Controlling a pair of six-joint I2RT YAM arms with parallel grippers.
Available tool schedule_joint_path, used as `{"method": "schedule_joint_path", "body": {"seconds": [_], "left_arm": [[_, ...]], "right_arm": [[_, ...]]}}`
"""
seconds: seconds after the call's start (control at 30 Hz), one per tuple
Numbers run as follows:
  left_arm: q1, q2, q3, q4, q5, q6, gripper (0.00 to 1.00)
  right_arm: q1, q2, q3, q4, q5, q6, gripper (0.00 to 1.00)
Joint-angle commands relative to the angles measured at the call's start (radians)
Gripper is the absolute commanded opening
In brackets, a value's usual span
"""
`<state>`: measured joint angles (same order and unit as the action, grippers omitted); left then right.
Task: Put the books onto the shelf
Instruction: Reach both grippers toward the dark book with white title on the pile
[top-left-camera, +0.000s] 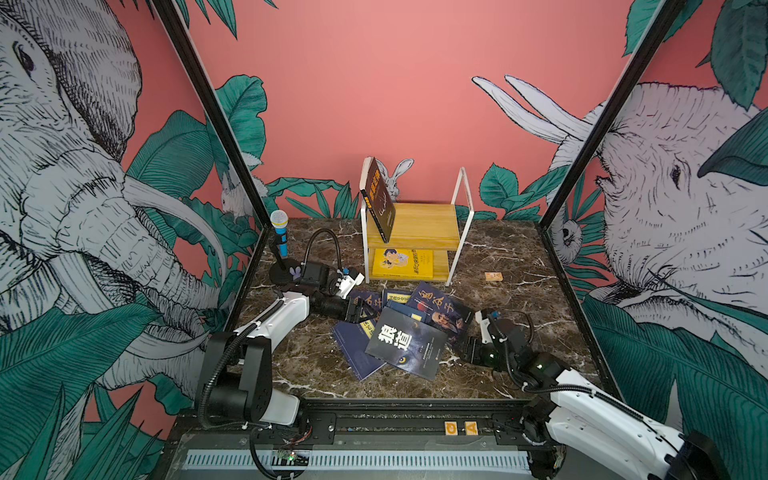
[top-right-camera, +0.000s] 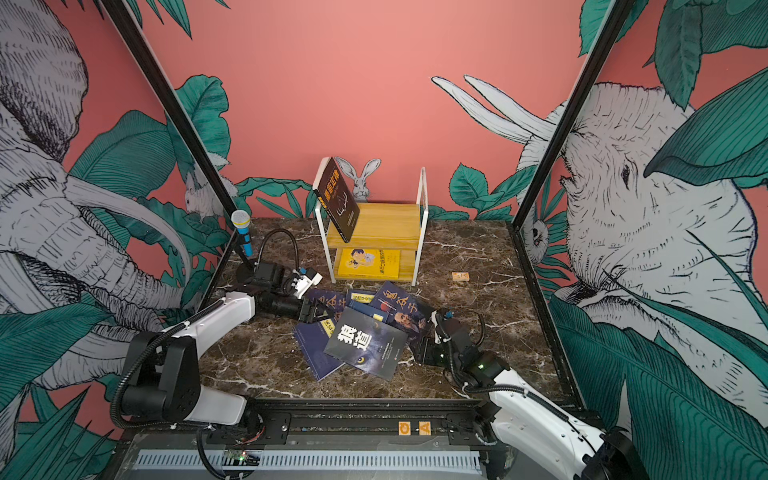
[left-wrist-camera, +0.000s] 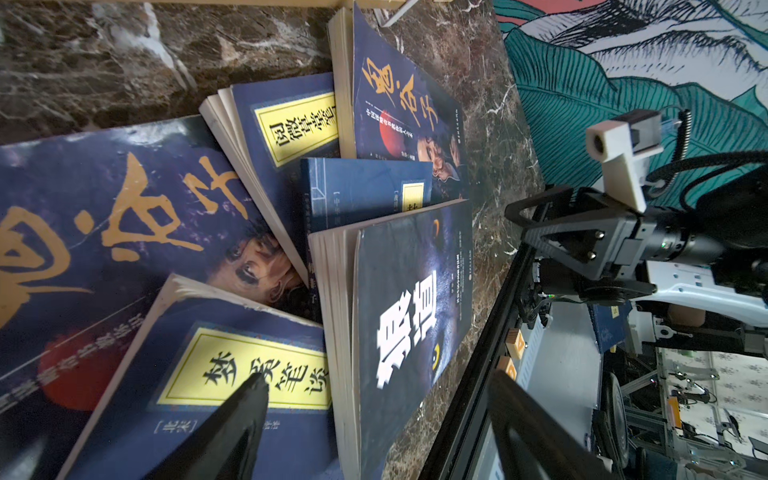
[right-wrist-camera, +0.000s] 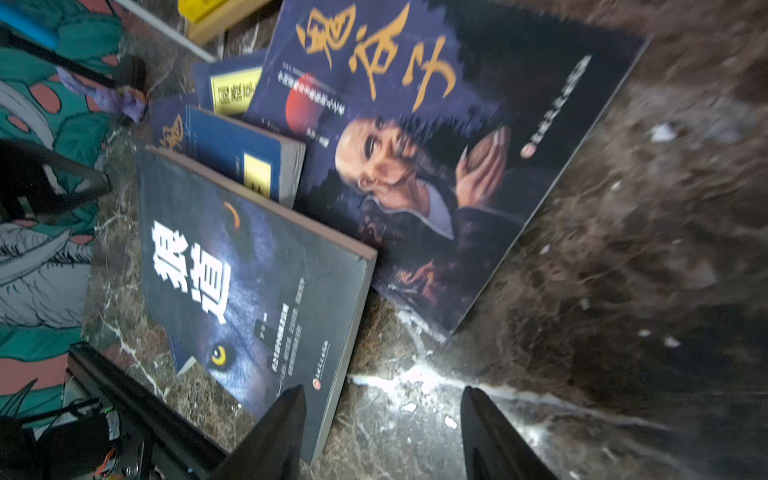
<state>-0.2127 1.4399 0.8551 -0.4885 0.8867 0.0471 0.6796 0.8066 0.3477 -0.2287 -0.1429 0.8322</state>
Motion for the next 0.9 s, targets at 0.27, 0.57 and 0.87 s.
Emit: {"method": "schedule_joint_path", "body": {"seconds": [0.27,0.57,0.87], "left_arm": [[-0.031,0.023,-0.025,-0.025,-0.004,0.011,0.80],[-0.059,0.071,-0.009,-0.035,-0.023,0.016,0.70],[-0.109,0.136,0.014,-0.055,-0.045,0.019,0.67]], "right_arm": [[0.147,0.206,0.013,0.228,0.049,0.070,0.50],[0.159,0.240,-0.003,0.264,0.060,0.080,0.45],[0.165,0.290,-0.037,0.336,0.059,0.115,0.38]]}}
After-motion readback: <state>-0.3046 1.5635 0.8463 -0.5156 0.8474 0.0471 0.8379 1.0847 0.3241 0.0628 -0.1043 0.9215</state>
